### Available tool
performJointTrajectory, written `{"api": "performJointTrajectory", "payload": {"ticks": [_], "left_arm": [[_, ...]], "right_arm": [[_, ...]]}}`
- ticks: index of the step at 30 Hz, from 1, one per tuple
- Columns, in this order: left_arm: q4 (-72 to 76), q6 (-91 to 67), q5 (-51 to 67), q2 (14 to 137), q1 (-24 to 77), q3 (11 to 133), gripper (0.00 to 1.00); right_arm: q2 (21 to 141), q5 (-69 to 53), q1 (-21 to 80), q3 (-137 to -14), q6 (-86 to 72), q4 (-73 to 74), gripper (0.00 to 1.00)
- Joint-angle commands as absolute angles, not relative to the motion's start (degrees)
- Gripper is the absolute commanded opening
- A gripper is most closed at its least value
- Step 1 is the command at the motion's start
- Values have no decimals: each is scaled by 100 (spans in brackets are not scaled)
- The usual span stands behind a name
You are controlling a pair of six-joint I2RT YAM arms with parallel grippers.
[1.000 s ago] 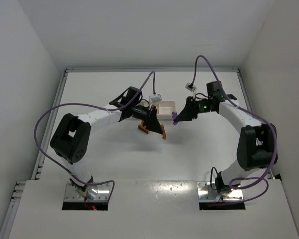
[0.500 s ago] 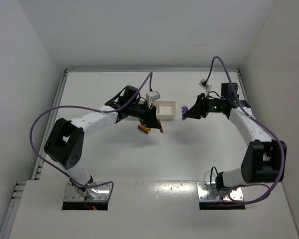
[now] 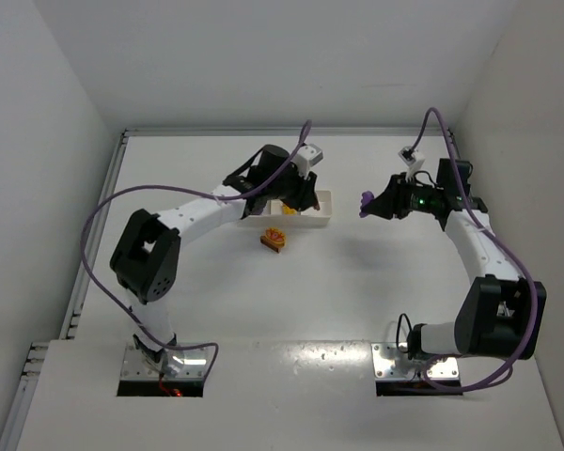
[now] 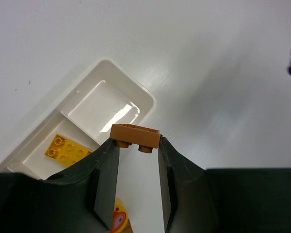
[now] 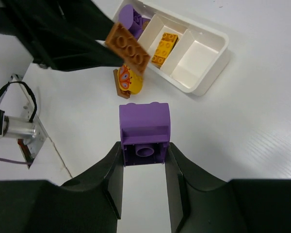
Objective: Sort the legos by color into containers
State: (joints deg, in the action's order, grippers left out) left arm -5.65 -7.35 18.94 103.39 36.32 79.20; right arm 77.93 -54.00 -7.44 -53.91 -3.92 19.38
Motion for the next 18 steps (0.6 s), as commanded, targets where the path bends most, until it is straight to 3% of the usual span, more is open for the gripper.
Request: {"api": "performJointTrajectory", "payload": {"ticks": [1,9,12,15,18], "left_arm": [[-457,-843,1355,10826,3630,8366,0],[-562,-905,1160,11609,3630,9026,0],[-790,-966,1230,11881,3630,9324,9],[-966,-1019,1300,12058,3630,9658,31],[-1072,-1020,1301,12173,3630,9729,46]], "right_arm": [[7603,-5414,-782,-5335,-466,1696,0],[7603,-5414,-835,-5335,-519,1696,0],[7603,-5467,-887,-5335,-519,1696,0],[7603,-5467,-888,-5335,-519,1696,0],[7603,-5467,-888,-5335,-519,1696,0]]}}
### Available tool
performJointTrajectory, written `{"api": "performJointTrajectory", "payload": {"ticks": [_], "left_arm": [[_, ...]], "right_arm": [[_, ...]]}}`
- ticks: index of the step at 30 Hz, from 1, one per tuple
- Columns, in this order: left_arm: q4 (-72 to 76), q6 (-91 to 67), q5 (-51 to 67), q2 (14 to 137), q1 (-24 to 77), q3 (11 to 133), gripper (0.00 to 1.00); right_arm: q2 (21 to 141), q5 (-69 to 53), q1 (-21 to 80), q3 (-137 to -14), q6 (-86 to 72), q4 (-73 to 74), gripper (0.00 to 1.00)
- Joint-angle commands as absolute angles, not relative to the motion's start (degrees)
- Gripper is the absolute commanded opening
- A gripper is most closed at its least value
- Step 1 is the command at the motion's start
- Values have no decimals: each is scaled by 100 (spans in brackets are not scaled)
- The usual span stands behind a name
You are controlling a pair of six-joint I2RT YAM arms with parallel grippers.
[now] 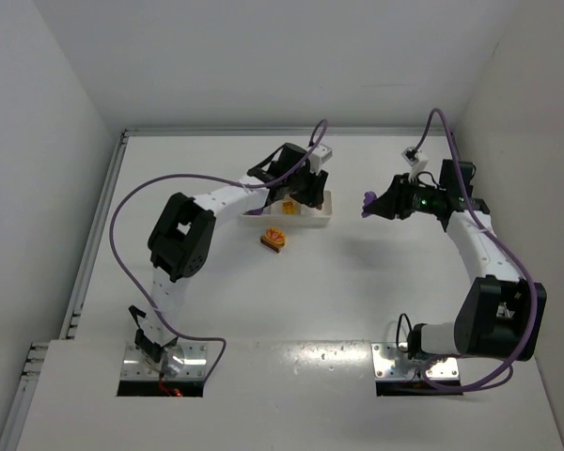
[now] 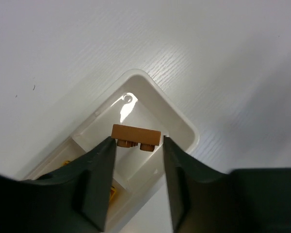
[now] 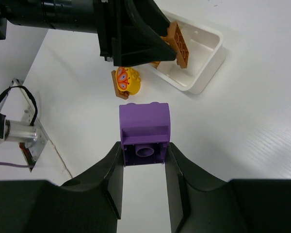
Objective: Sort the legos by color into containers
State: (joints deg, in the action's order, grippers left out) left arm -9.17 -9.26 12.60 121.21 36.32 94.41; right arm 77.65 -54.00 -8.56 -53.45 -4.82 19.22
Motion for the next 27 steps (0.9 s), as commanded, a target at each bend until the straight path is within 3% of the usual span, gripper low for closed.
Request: {"api": "performJointTrajectory", "payload": {"ticks": [1,5,12,16,20,21,27], "left_arm": [[-1072,-1020,1301,12173,3630,9729,53],[-1125,-967,1248,12173,3683,9729,62],[-1125,-1028,986,11419,3683,9581,62],[-1020,-1283,458,10461,3367,9229,63],[-1020,-1669,88,9538,2542,8720,75],[-1020,-1800,88,9380,2105,8510,85],[-1800,-1355,790,8597,662,8385,88]], "right_arm": [[7603,-5519,-888,-5335,-519,1696,0],[7707,-5520,-835,-5335,-519,1644,0],[7769,-5625,-651,-5449,-589,1582,0],[8111,-5538,58,-5809,-466,1634,0],[8814,-5326,946,-6485,-387,1846,0],[8972,-5257,1106,-6739,-387,1846,0],[10290,-4668,1950,-7829,-1080,1152,0]]}}
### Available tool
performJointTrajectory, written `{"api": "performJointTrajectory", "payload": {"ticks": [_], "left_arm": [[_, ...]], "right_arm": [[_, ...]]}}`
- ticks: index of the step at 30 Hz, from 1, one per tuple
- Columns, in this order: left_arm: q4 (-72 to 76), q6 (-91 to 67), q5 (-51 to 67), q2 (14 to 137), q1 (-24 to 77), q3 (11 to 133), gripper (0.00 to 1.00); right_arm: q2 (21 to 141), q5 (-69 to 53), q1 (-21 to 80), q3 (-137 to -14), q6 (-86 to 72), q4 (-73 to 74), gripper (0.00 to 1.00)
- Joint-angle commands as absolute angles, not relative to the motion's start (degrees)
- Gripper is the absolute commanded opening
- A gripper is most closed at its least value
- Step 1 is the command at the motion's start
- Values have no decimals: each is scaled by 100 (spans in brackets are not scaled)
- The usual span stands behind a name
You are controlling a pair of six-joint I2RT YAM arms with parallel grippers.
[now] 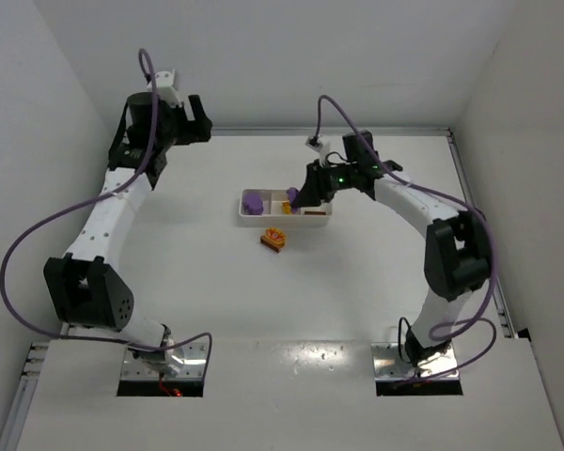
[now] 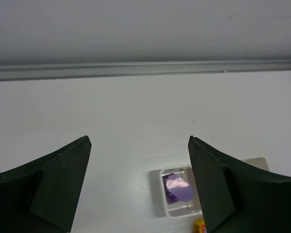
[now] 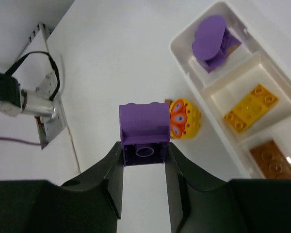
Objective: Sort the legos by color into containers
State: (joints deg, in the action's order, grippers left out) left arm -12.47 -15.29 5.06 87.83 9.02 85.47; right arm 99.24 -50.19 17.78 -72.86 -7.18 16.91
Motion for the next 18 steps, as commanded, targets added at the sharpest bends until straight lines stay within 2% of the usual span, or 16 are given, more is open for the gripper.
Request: {"api": "performJointTrajectory", "payload": {"ticks": [1,9,18], "left_arm": [[-1854,-1301,913,8439,537,8219,88],[-1854,-1485,1476,8235,-157,7734,88],[-1854,-1652,1881,8499,-343,7787,88]], "right_arm": [[10623,-4519,2064,-8136,-1272,986,0],[12258,-4210,2575,-9702,-1644,949,0],[13016,-4174,2830,-10652,-1705,1230,0]]}}
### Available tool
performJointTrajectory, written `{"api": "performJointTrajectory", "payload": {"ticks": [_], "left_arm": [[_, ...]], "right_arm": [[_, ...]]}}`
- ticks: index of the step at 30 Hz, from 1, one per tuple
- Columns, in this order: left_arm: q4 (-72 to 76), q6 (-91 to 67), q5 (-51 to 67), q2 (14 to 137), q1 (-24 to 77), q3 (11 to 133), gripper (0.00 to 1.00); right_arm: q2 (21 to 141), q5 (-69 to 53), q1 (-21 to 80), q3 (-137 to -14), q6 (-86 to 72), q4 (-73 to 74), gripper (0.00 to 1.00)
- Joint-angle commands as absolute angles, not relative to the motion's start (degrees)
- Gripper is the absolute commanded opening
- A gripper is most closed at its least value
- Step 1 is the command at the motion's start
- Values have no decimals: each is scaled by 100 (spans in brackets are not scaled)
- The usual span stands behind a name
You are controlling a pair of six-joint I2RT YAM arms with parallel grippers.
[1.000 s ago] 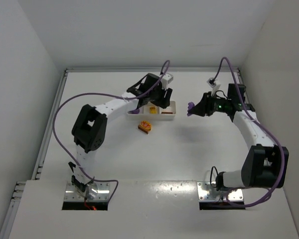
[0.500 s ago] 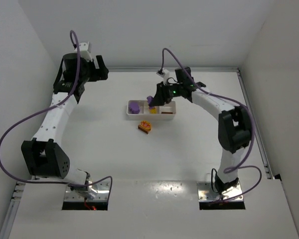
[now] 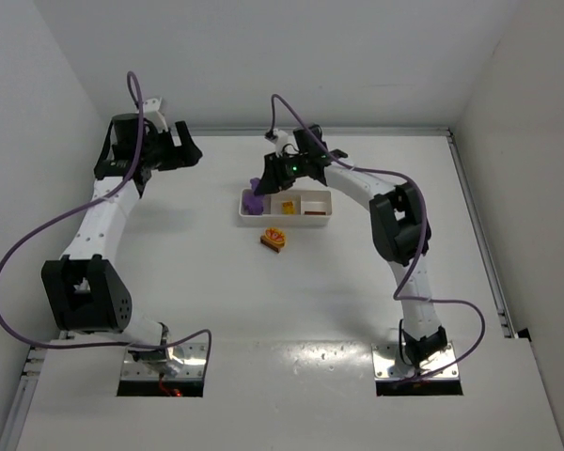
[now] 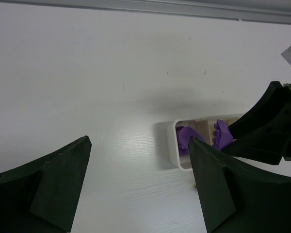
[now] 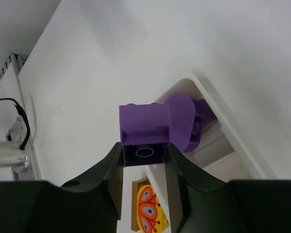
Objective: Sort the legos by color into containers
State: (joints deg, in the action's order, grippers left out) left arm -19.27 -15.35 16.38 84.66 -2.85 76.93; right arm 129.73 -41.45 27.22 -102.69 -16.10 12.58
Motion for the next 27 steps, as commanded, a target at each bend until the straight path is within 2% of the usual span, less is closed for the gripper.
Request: {"api": "performJointTrajectory", "payload": {"ticks": [1,17,21,23,26,27], "left_arm": [[-1854,-1652,1881,8499,-343,7787,88],[-1854,-1705,2039,8552,-396,7734,88],[-1854,-1705,2039,8552,-396,7734,88],[-1802,-1705,2039,8552,-396,7734,88],[-1802,-1705,2039,8552,-396,7682,88],[-1802,-1705,2039,8552,-396,7682,88]], "right_arm": [[13017,-4175,2882,-10652,-1705,1230,0],[13447,-3990,3190,-10811,-1486,1406,2],[13447,-3868,3190,-10811,-1485,1406,12],[13447,-3814,3190,-10811,-1485,1406,13],[13386,-3675,3190,-10811,-1485,1467,23],[13386,-3622,3190,-10811,-1433,1468,34]]}}
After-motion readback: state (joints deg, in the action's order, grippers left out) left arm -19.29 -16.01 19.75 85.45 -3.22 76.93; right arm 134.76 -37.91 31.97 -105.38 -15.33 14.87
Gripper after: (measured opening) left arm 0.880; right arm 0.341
